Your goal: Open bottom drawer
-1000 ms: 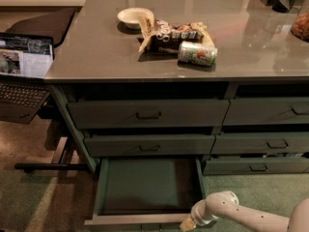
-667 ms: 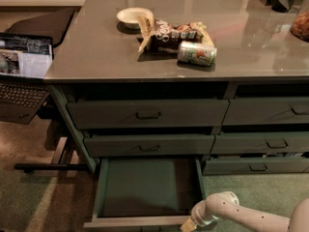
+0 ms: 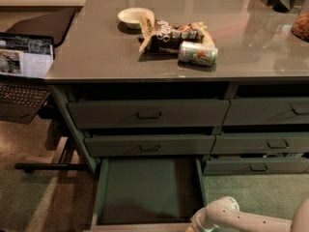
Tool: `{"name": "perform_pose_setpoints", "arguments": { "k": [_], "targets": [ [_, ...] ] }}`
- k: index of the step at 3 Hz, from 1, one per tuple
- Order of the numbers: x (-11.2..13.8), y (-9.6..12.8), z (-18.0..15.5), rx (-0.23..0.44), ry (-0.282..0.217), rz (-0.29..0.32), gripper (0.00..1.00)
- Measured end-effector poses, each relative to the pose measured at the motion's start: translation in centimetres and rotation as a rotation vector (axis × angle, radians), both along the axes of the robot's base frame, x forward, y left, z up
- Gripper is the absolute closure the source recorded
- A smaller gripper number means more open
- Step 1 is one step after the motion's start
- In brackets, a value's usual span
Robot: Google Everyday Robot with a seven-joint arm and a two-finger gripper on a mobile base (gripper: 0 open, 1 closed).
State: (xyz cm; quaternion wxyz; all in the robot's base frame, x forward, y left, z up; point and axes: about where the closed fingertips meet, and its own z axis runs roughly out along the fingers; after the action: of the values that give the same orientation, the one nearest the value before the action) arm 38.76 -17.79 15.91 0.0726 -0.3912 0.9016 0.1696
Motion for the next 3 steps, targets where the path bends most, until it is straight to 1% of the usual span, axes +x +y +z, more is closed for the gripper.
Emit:
{"name": "perform_pose_setpoints", "arguments": {
  "k": [2, 3],
  "targets": [
    [0.06, 0.08, 0.05, 0.000, 0.001, 0.000, 0.08],
    [0.06, 0.08, 0.05, 0.000, 0.001, 0.000, 0.00]
  ]
}}
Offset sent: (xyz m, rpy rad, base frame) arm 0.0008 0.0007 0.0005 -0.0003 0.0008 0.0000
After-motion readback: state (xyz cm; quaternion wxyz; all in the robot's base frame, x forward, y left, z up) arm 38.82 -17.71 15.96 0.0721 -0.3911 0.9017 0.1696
